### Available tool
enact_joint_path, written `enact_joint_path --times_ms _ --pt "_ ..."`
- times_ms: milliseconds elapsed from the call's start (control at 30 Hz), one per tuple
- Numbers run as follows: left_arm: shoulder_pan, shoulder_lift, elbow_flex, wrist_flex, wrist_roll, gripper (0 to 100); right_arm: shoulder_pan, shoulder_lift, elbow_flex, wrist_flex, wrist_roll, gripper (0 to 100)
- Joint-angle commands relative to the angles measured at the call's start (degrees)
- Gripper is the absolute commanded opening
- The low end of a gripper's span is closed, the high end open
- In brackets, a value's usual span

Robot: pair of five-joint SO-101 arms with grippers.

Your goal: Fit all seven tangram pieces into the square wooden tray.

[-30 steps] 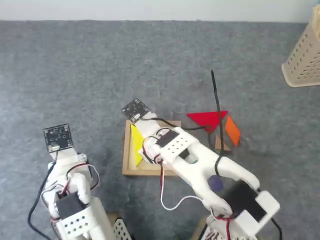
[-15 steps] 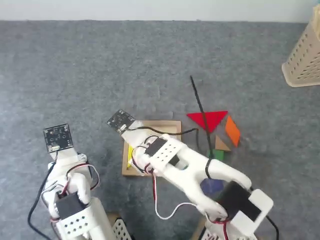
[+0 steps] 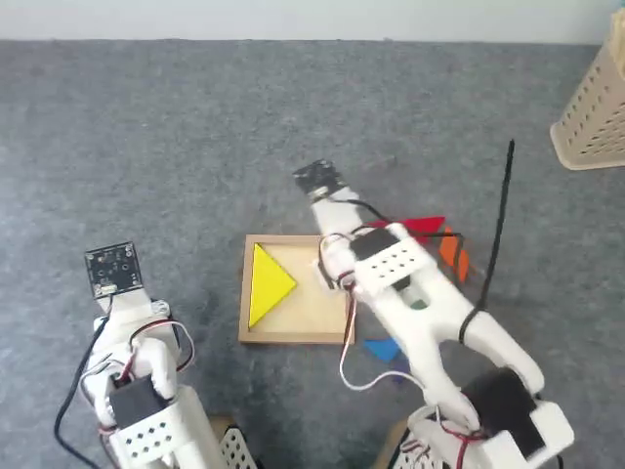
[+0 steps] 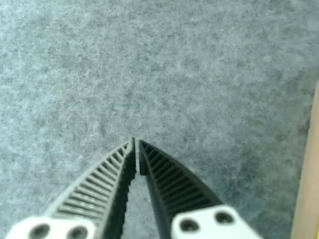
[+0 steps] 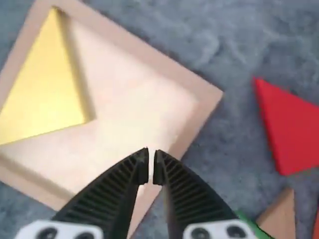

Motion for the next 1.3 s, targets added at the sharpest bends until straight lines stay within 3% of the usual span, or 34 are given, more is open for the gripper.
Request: enact_joint_path --times_ms 0,200,1267 --pt "0.26 -0.44 -0.48 0.35 0.88 1 2.51 1.36 -2.2 1.1 -1.67 6.9" --pt "0.26 -0.44 -0.48 0.35 0.88 1 2.77 8.57 -5.19 1.27 -1.85 21.4" --pt "0.26 -0.44 -0.48 0.35 0.88 1 0.13 14.81 -7.74 0.57 -1.49 20.9"
